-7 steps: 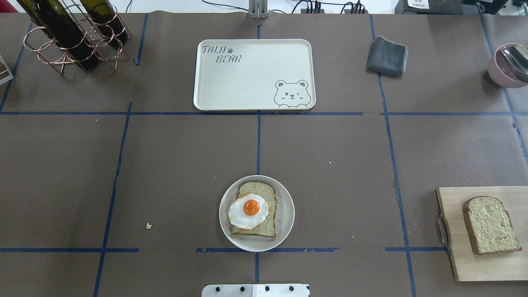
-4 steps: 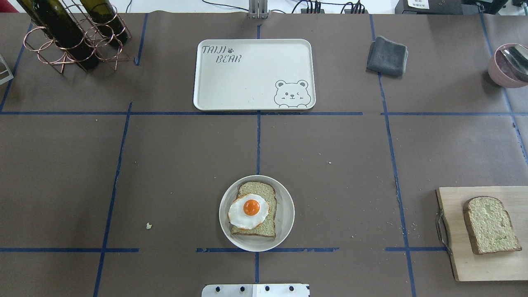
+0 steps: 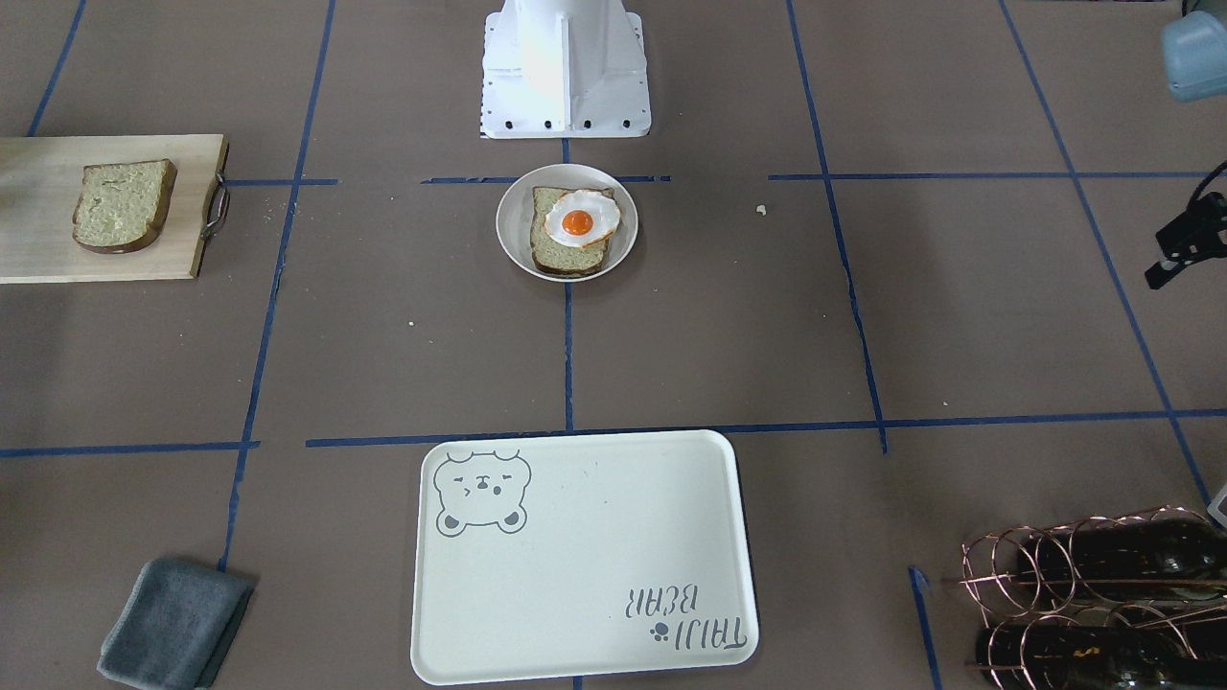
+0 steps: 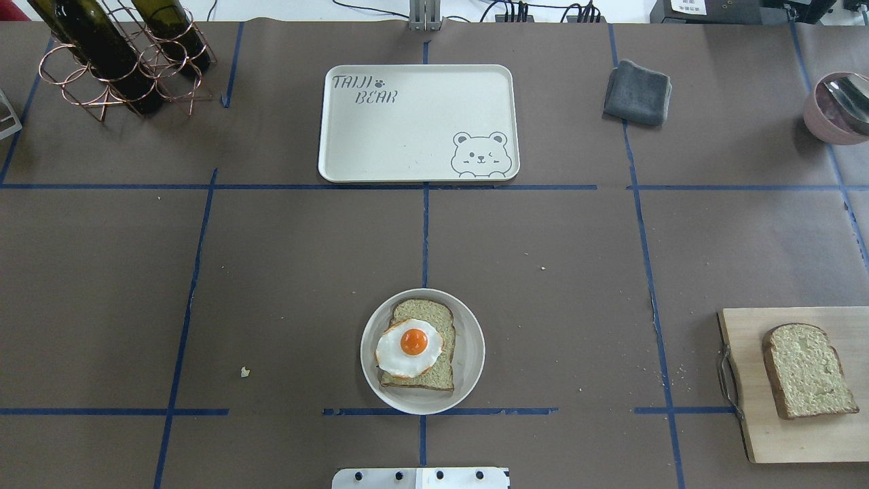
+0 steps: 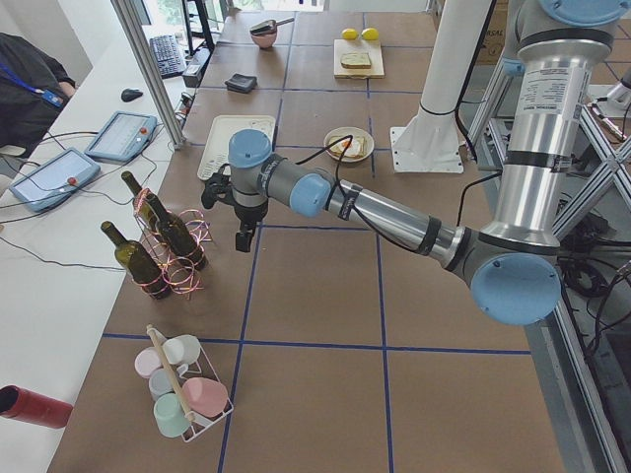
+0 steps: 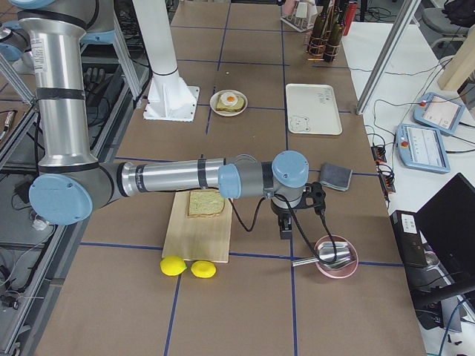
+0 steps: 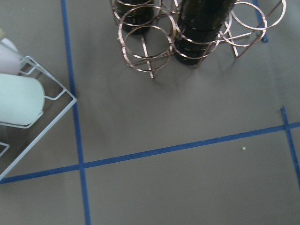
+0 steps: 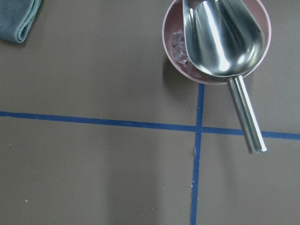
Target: Make sandwich and place on tray
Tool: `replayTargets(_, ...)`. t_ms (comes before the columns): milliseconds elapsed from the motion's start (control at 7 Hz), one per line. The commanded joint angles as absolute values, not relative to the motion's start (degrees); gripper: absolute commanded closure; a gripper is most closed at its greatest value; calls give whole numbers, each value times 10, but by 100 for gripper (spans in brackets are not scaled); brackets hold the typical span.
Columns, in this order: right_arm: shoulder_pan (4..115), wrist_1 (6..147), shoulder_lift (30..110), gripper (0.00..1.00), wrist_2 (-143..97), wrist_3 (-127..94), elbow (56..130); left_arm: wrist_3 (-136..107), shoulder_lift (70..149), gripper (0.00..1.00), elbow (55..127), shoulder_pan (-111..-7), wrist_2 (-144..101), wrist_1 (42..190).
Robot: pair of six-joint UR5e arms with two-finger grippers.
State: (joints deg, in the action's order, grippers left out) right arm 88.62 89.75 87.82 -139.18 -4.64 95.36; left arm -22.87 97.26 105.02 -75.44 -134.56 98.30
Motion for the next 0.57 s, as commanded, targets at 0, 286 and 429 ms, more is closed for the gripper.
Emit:
replayTargets(0,827,861,902,0,-1392,-170,990,-423,977,0,1050,-664,-1343,1101)
replayTargets(286,772,642,997,0,-1351,-312,1006,-525,979,0,1056,-617,-1341,1156)
replayTargets(429,743,555,1043,0,-1333,-360,1006,-560,995,0,1056,-599,-1339,1159)
